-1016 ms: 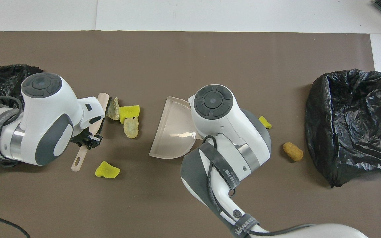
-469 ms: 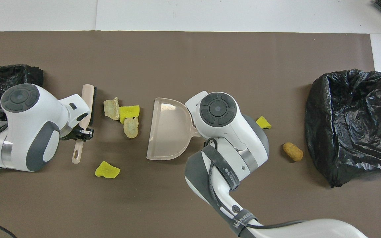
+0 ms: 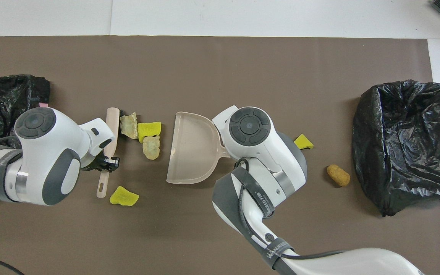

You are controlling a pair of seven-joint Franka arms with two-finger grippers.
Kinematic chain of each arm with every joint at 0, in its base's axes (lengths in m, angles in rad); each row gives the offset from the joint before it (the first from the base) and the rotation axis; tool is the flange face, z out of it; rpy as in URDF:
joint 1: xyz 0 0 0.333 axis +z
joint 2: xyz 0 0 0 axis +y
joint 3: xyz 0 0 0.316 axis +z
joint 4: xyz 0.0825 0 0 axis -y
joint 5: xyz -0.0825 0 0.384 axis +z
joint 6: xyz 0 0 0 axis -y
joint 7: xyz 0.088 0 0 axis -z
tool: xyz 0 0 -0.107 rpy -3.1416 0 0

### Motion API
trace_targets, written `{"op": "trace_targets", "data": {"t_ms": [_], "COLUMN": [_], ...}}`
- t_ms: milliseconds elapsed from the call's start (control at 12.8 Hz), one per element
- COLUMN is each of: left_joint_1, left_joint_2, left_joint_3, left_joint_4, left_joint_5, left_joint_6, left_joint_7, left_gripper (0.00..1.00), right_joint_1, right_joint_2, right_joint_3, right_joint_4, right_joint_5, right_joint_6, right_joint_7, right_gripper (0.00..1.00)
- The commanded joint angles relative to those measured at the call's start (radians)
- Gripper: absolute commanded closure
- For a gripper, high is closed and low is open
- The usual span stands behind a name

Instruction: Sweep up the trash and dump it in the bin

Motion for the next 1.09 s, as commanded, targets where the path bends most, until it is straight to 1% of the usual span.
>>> {"op": "trace_targets", "data": {"t_ms": [0,235,391,469,547,625,704,860,1016], "left_joint_1": [-0.094,-0.099,-0.099,-0.101,-0.104,-0.102,-0.098,-0.093,-0.087], "left_joint_2": [-0.059,-0.068,-0.074,-0.071,-0.069,-0.069,-0.081,-0.141,-0.189], "left_joint_3": [-0.019,-0.156,-0.205,-0.21,-0.207,-0.204,-0.201,-0.198,-0.187], "left_joint_4": [-0.066,-0.065,-0.059,-0.048,-0.025,0.001,0.01,0.001,-0.007], "left_joint_5": [-0.067,-0.103,-0.117,-0.154,-0.206,-0.217,-0.217,-0.216,-0.21], "left_joint_6": [0.02,0.017,0.008,-0.008,-0.062,-0.13,-0.171,-0.224,-0.302], "left_joint_7": [-0.054,-0.077,-0.083,-0.085,-0.089,-0.112,-0.165,-0.241,-0.33], "left_gripper": [1.0,1.0,1.0,1.0,1.0,1.0,1.0,1.0,1.0], "right_joint_1": [-0.002,-0.003,-0.009,-0.018,-0.038,-0.038,-0.037,-0.046,-0.06], "right_joint_2": [0.007,0.016,0.016,0.015,0.015,0.015,0.015,0.004,-0.011], "right_joint_3": [0.005,0.005,0.005,0.007,0.007,0.007,0.007,0.007,0.007], "right_joint_4": [-0.01,-0.013,-0.017,-0.034,-0.036,-0.034,-0.033,-0.025,-0.025], "right_joint_5": [0.001,-0.001,-0.001,0.004,0.014,0.018,0.018,0.019,0.019], "right_joint_6": [0.023,0.033,0.044,0.047,0.041,0.039,0.038,0.029,0.021], "right_joint_7": [-0.015,-0.014,-0.017,-0.025,-0.041,-0.058,-0.083,-0.194,-0.308], "right_gripper": [1.0,1.0,1.0,1.0,1.0,1.0,1.0,1.0,1.0]}}
